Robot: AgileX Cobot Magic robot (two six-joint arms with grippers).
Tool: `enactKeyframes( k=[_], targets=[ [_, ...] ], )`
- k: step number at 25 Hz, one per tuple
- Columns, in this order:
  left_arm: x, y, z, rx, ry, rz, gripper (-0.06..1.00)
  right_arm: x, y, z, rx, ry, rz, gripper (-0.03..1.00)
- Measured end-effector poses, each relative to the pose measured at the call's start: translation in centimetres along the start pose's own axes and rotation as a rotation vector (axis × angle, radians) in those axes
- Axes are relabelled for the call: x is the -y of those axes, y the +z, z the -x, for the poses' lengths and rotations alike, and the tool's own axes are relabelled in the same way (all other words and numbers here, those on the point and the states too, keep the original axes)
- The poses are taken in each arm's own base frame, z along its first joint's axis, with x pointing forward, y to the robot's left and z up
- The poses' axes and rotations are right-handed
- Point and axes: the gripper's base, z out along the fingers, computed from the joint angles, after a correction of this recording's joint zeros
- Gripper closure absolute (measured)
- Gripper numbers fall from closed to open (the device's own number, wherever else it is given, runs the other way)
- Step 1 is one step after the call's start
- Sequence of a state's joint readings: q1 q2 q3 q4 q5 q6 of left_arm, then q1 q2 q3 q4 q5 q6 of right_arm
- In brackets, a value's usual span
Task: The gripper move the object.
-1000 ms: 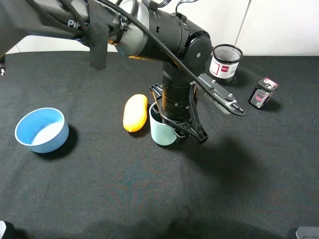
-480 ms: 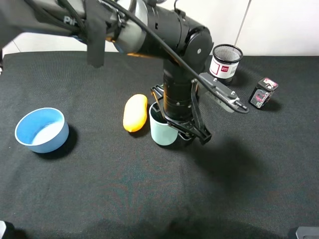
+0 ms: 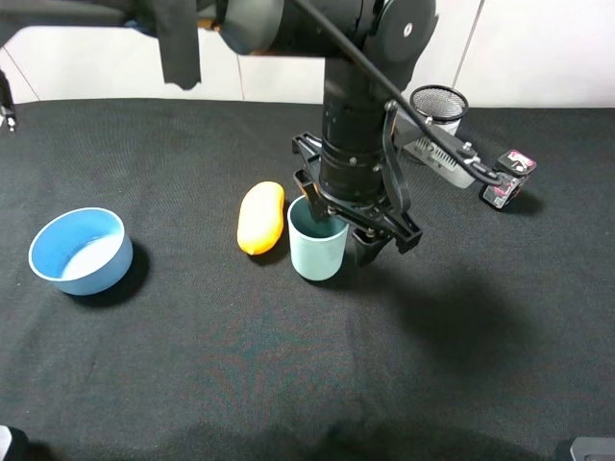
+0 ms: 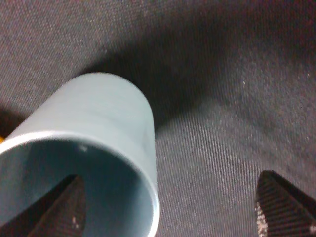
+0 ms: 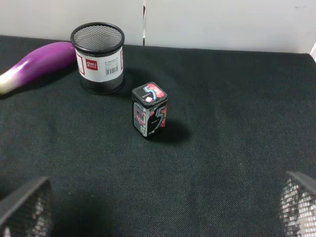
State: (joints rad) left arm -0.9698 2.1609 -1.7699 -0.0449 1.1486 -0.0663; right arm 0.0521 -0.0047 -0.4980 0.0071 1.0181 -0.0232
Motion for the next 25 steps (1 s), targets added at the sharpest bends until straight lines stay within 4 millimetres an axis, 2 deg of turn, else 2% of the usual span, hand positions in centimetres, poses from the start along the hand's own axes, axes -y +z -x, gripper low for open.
enactKeyframes(
  k=[9, 18, 21, 25],
  targets=[
    [0.2, -3.6, 0.4, 0.087, 0.016, -0.009, 0.18, 0.0, 0.0, 0.0, 0.000, 0.000, 0.000, 0.27],
    [0.1, -8.7, -1.1, 0.206, 0.033, 0.008, 0.15, 0.0, 0.0, 0.0, 0.000, 0.000, 0.000, 0.27],
    [0.0, -9.8, -1.7, 0.231, 0.037, 0.022, 0.09, 0.0, 0.0, 0.0, 0.000, 0.000, 0.000, 0.27],
    [-0.1, -10.8, -2.8, 0.242, 0.038, 0.027, 0.07, 0.0, 0.0, 0.0, 0.000, 0.000, 0.000, 0.27]
  ],
)
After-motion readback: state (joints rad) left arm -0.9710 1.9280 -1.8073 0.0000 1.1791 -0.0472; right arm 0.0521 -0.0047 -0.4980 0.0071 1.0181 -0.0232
